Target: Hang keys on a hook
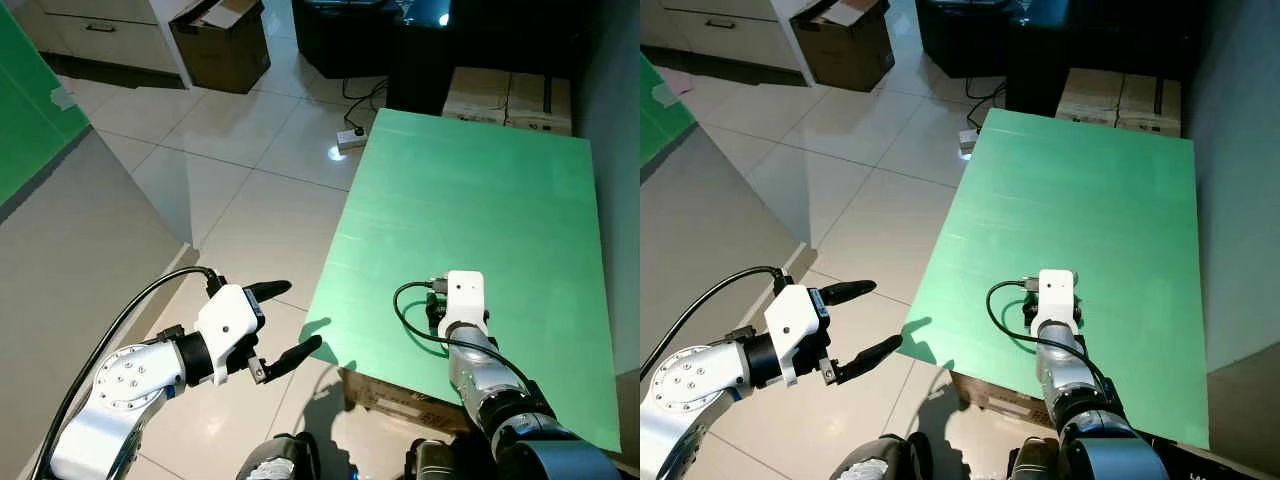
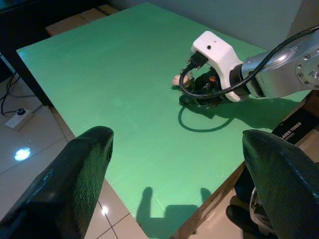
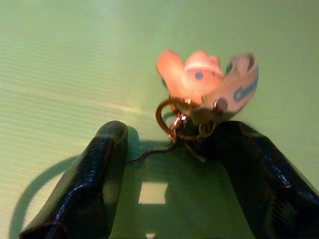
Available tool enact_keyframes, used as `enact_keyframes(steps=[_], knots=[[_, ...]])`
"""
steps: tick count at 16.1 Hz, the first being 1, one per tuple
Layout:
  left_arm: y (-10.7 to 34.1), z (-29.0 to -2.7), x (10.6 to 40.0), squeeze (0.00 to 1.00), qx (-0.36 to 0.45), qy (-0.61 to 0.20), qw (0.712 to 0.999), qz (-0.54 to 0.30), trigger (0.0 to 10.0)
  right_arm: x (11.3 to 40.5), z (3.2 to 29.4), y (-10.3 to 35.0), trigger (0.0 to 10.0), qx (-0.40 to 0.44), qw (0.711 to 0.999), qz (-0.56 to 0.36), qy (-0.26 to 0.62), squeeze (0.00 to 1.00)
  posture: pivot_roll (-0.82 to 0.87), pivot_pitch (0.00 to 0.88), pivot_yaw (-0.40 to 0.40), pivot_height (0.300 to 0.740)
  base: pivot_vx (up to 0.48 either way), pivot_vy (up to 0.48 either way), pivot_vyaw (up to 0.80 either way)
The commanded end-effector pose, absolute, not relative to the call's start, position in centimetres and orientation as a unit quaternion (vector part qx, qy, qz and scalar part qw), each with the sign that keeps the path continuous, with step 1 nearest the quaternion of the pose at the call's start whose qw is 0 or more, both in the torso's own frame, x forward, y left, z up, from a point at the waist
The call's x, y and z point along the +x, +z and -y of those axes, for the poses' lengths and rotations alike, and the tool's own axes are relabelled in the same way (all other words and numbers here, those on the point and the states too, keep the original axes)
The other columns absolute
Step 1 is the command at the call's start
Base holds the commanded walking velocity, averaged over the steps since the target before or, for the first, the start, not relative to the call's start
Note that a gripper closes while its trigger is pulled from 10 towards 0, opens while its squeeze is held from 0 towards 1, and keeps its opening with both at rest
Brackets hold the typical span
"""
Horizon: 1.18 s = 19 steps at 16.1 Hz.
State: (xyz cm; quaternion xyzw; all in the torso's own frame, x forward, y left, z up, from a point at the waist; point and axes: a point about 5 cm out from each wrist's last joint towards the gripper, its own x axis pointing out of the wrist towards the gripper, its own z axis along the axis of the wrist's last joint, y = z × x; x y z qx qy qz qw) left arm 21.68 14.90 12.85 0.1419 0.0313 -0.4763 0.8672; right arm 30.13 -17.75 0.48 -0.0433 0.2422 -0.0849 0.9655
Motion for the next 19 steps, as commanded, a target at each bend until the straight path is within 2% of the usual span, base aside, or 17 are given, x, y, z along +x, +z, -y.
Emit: enact_keyframes(steps=[1, 3, 10, 13, 19], knots=[[12.8, -15.1, 21.8, 0.00, 0.149, -0.475, 0.866, -0.040, 10.0, 29.9, 17.6, 0.1, 4.1, -0.036, 0.962, -0.257, -0.082, 0.00, 0.07, 0.179, 0.132, 0.740, 0.000, 0.000, 0.00], [12.8, -15.0, 22.0, 0.00, 0.149, -0.475, 0.866, -0.039, 10.0, 30.1, 17.7, 0.2, 0.0, -0.038, 0.963, -0.255, -0.082, 0.00, 0.07, 0.180, 0.132, 0.740, 0.000, 0.000, 0.00], [11.9, -14.7, 22.1, 0.00, 0.150, -0.476, 0.866, -0.041, 10.0, 29.6, 18.7, -0.1, 0.0, -0.034, 0.962, -0.255, -0.090, 0.00, 0.07, 0.175, 0.140, 0.740, 0.000, 0.000, 0.00], [12.3, -15.8, 21.4, 0.00, 0.151, -0.475, 0.866, -0.040, 10.0, 29.5, 18.3, -0.1, 0.0, -0.031, 0.964, -0.250, -0.089, 0.00, 0.07, 0.177, 0.142, 0.740, 0.000, 0.000, 0.00], [12.3, -15.9, 21.6, 0.00, 0.152, -0.478, 0.864, -0.041, 10.0, 29.5, 18.7, 0.2, 0.0, -0.026, 0.969, -0.231, -0.088, 0.00, 0.06, 0.184, 0.152, 0.740, 0.000, 0.000, 0.00]])
